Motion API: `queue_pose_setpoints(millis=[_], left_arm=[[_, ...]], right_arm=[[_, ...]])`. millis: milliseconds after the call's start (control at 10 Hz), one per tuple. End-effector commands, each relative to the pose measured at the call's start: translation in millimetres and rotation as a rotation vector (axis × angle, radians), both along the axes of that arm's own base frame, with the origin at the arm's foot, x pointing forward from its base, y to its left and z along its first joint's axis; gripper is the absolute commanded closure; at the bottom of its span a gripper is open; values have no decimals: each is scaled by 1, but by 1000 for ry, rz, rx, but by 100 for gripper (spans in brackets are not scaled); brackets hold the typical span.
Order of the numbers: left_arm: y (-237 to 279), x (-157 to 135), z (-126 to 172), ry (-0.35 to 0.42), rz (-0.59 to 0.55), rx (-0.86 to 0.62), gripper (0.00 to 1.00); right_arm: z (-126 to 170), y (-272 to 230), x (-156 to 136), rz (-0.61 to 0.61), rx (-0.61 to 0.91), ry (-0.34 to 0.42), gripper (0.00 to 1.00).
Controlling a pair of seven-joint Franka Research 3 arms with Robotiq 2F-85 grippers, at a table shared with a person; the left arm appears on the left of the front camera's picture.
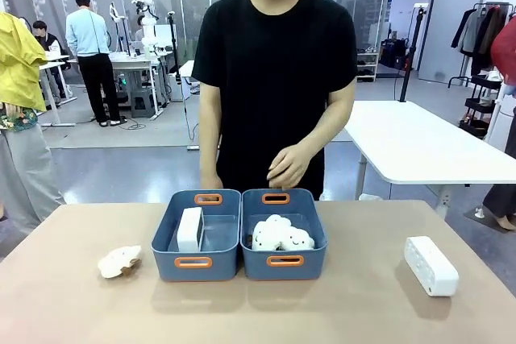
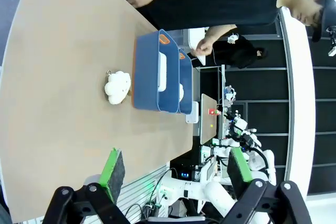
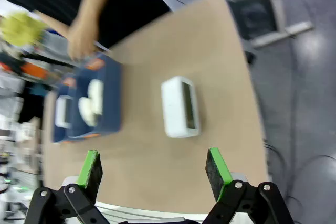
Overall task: Sort the digital clocks into the basket.
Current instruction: Pick up the Digital clock from the table and place it into the empty Plastic storage basket.
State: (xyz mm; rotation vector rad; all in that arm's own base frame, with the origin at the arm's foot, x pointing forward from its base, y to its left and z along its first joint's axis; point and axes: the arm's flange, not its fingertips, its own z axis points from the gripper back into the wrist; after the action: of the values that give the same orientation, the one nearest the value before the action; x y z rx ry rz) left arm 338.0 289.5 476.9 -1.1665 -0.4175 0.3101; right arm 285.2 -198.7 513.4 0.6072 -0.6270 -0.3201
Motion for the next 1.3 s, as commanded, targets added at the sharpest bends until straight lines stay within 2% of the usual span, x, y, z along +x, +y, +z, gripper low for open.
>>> queue_pose_setpoints(millis=[0, 100, 200, 300, 400, 500, 800, 1100, 1200], left_arm=[[-2, -3, 1, 1, 2, -17, 0], [-2, -3, 1, 1, 2, -17, 0], [-2, -3, 1, 1, 2, -17, 0], [-2, -3, 1, 1, 2, -17, 0], [-2, -3, 1, 1, 2, -17, 0], [-2, -3, 1, 1, 2, -17, 0], [-2, -3, 1, 1, 2, -17, 0], [-2, -3, 1, 1, 2, -17, 0], [-2, -3, 1, 1, 2, -17, 0]], right_arm=[[-6, 33, 45, 110, -217, 184, 0], [-14, 56, 65, 201, -283, 231, 0], [-26, 75, 79, 193, -375, 252, 0], [-43, 94, 88, 235, -425, 268, 0], [-59, 103, 108, 203, -511, 255, 0], [-73, 113, 120, 196, -517, 247, 0], [-120, 137, 164, 175, -520, 301, 0], [-149, 161, 182, 201, -506, 332, 0], [-167, 164, 186, 204, -532, 374, 0]])
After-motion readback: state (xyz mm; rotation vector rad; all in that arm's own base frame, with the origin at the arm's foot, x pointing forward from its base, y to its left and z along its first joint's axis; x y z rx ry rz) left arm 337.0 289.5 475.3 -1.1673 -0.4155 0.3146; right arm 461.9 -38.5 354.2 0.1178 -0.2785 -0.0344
